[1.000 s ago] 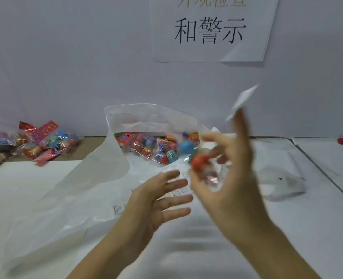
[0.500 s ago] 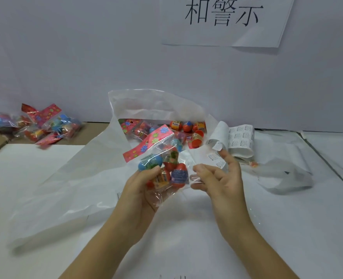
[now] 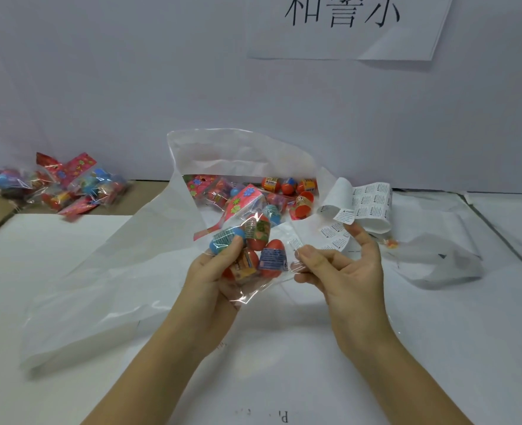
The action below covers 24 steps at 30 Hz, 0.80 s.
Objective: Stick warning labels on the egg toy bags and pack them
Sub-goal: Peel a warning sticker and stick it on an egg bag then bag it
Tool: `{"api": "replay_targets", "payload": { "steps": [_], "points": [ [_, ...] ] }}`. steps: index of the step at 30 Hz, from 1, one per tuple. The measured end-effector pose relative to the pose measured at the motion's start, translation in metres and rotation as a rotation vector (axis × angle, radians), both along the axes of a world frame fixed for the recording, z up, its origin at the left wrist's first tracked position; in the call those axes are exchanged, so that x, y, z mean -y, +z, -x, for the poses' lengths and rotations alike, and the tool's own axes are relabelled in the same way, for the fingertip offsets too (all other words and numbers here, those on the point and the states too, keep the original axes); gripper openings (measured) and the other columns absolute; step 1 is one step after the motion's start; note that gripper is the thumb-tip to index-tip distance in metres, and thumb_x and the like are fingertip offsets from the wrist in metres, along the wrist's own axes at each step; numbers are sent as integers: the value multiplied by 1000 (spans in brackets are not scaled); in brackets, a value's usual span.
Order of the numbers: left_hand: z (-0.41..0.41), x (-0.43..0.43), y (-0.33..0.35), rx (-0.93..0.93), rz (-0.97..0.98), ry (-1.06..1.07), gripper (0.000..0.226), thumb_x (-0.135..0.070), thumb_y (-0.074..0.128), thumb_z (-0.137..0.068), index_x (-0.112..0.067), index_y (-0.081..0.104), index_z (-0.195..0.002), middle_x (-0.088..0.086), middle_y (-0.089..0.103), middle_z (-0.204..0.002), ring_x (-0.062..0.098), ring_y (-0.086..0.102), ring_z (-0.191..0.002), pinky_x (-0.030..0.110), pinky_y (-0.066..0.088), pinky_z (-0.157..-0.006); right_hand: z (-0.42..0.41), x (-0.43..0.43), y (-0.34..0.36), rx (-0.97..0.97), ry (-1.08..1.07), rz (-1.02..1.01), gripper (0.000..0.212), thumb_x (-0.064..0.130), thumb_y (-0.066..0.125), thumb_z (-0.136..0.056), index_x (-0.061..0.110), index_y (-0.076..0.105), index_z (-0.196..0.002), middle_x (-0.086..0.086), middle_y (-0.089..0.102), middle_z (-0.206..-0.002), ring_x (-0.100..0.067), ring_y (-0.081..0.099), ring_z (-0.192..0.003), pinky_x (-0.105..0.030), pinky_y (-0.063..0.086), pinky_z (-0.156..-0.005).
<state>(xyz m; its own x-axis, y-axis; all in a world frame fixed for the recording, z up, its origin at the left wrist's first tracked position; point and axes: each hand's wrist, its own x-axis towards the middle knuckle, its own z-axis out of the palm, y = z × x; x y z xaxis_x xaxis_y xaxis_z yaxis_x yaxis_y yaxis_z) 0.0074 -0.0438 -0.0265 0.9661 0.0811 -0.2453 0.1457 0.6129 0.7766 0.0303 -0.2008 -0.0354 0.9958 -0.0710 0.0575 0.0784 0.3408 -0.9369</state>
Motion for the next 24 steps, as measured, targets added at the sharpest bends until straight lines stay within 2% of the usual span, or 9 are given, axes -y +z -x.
{"api": "replay_targets", "payload": {
  "steps": [3, 6, 9, 12, 15, 18, 20, 22, 24],
  "points": [
    [0, 1, 0, -22, -9, 11, 48, -26, 62, -78, -3, 61, -119, 18, 73, -107, 29, 74, -93, 36, 62, -76, 2, 0, -3, 116, -62, 134, 70, 3, 76, -78, 44, 36, -118, -1, 73, -84, -11, 69, -72, -20, 54, -67],
    [1, 2, 1, -4, 19, 23, 50, -25, 61, -80, -1, 59, -125, 17, 73, -109, 26, 74, -93, 30, 61, -69, 6, 5, -2, 405, -56, 396, 85, 14, 81, -74, 48, 28, -132, 17, 62, -116, -7, 60, -110, -20, 49, -89],
    [6, 5, 2, 66, 46, -28, 49, -26, 66, -88, -5, 56, -131, 16, 69, -119, 25, 70, -104, 34, 58, -87, 13, 3, -2, 508, 217, 669, 91, 41, 80, -69, 46, 25, -142, 31, 50, -132, 2, 45, -128, -7, 32, -101],
    [10, 4, 1, 98, 175, -137, 74, -35, 85, -63, -11, 61, -128, 15, 66, -125, 29, 65, -114, 43, 50, -99, 15, 1, -5, 453, 267, 775, 97, 51, 78, -65, 64, 14, -136, 28, 51, -133, 7, 41, -129, 0, 25, -98],
    [13, 7, 3, 122, 224, -237, 78, -36, 87, -59, -15, 61, -130, 12, 63, -131, 30, 62, -120, 47, 53, -95, 12, 1, -1, 399, 118, 676, 94, 43, 79, -67, 68, 15, -132, 28, 60, -118, 3, 55, -115, -8, 40, -93],
    [11, 16, -2, 60, -83, -131, 58, -24, 81, -73, -27, 60, -127, 3, 67, -126, 22, 69, -108, 34, 60, -76, 7, 4, 4, 352, -23, 426, 80, 28, 78, -72, 62, 30, -126, 10, 70, -104, -12, 68, -96, -21, 54, -78],
    [9, 22, -6, -28, -247, 12, 70, -24, 85, -62, -32, 57, -126, 4, 66, -124, 19, 69, -103, 29, 57, -73, 5, 5, 9, 222, -5, 201, 77, 23, 81, -70, 54, 37, -125, -5, 72, -99, -21, 72, -85, -28, 57, -66],
    [10, 25, -10, -31, -196, -21, 84, -28, 92, -56, -25, 54, -131, 6, 68, -122, 20, 69, -104, 30, 54, -77, 4, 3, 10, 76, 90, 5, 81, 23, 85, -67, 45, 37, -129, -13, 71, -98, -26, 73, -79, -34, 57, -59],
    [12, 27, -9, 51, -79, -120, 85, -37, 89, -55, -13, 56, -130, 10, 70, -119, 23, 69, -107, 32, 56, -80, 6, -1, 8, -18, 185, -47, 83, 25, 82, -64, 43, 36, -130, -16, 71, -101, -27, 73, -79, -37, 57, -59]
  ]
}}
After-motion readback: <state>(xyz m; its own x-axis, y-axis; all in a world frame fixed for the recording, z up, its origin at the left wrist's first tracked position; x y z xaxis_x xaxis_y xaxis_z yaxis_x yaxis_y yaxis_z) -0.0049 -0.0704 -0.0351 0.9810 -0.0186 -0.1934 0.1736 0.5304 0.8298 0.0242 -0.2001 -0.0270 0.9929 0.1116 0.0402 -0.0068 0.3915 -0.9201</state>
